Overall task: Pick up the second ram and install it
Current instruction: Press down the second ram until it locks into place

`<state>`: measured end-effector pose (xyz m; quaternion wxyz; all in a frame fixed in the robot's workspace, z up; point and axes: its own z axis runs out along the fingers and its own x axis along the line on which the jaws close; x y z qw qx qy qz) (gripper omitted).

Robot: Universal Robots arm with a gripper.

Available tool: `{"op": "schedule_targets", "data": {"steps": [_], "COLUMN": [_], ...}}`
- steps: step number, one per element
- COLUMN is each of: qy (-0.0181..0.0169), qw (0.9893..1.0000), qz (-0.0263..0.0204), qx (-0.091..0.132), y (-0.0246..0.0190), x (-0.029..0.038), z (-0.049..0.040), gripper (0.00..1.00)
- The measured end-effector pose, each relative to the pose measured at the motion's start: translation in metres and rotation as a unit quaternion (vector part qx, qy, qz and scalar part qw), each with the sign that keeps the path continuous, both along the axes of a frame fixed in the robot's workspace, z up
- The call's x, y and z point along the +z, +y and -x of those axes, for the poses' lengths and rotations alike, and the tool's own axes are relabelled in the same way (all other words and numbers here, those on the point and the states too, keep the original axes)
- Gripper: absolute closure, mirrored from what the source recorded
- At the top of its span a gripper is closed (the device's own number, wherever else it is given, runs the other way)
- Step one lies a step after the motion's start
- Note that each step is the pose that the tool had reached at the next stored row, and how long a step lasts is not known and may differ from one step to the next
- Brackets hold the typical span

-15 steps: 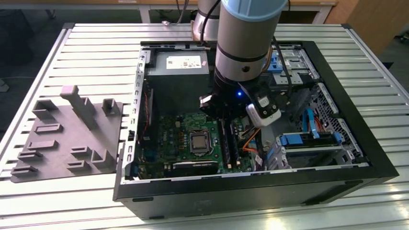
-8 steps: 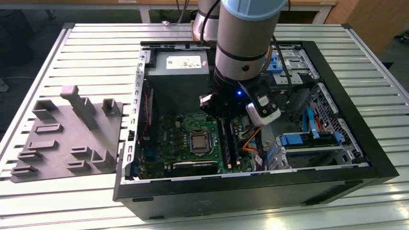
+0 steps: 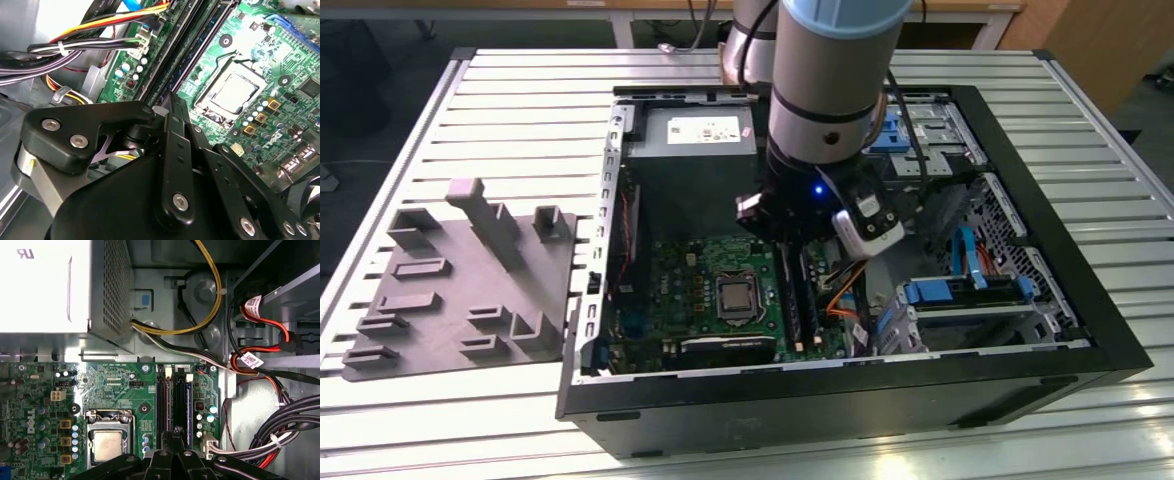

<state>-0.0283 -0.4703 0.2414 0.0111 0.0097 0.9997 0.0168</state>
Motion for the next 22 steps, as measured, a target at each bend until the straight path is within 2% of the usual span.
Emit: {"op": "schedule_targets", "data": {"steps": [7, 22], "qy": [0.0, 0.0], "qw": [1.0, 1.0], "qz": [0.0, 0.0], "qx": [0.0, 0.0], "y": [0.0037, 0.0082], "x": [0.0, 0.0], "z": [0.0, 0.0002], "gripper": [0.89, 0.89]}}
